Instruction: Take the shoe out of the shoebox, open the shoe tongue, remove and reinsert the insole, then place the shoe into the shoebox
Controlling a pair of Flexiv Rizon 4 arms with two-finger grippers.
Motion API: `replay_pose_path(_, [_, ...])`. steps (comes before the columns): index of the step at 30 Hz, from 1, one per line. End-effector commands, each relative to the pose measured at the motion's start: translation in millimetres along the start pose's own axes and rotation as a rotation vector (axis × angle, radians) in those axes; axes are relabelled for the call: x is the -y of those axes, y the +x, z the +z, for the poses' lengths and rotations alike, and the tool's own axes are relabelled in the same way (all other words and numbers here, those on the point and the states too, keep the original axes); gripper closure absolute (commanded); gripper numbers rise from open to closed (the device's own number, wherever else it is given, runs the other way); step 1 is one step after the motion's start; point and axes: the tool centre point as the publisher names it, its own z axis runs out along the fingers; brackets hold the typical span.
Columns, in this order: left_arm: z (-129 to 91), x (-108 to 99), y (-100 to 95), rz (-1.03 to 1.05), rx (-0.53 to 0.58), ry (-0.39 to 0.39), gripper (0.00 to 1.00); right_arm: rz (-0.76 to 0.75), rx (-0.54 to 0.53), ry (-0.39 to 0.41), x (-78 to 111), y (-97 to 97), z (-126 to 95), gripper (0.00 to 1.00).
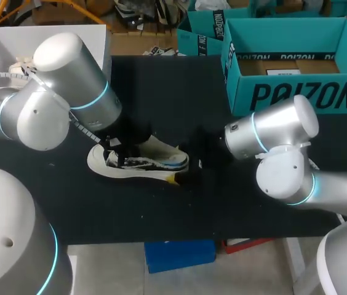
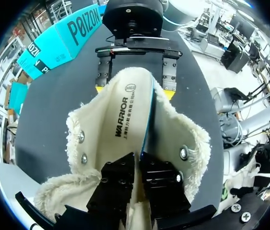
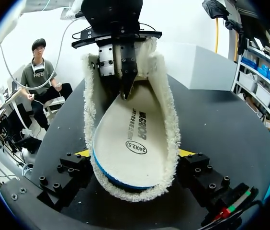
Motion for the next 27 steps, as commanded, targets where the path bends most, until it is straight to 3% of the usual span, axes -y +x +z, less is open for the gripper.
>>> replay_pose_path(1, [-0.1, 1.7, -0.7, 0.013, -0.003, -0.003, 0.84, 0.001, 0.003, -0.002, 8.8, -3.5, -2.0, 1.0])
replay_pose_path(11, [8.6, 17.7, 7.0, 0.115, 0.024, -0.013, 0.73, 0.001, 0.003, -0.002, 8.8, -3.5, -2.0, 1.0])
replay_pose_path(12, [9.5, 17.4, 7.3, 0.117, 0.023, -0.014, 0.83, 0.001, 0.003, -0.002, 8.8, -3.5, -2.0, 1.0])
replay_pose_path(13, [10.2, 16.9, 7.4, 0.121, 0.024, -0.019, 1.0, 0.001, 0.003, -0.002, 8.8, -3.5, -2.0, 1.0])
replay_pose_path(20, [14.2, 10.5, 8.3, 0.108, 0.059, -0.088, 1.0, 0.001, 0.003, -0.002, 8.8, -3.5, -2.0, 1.0])
replay_pose_path(27, [15.2, 9.8, 8.1, 0.106, 0.049, -0.081, 1.0, 0.001, 0.003, -0.002, 8.8, -3.5, -2.0, 1.0])
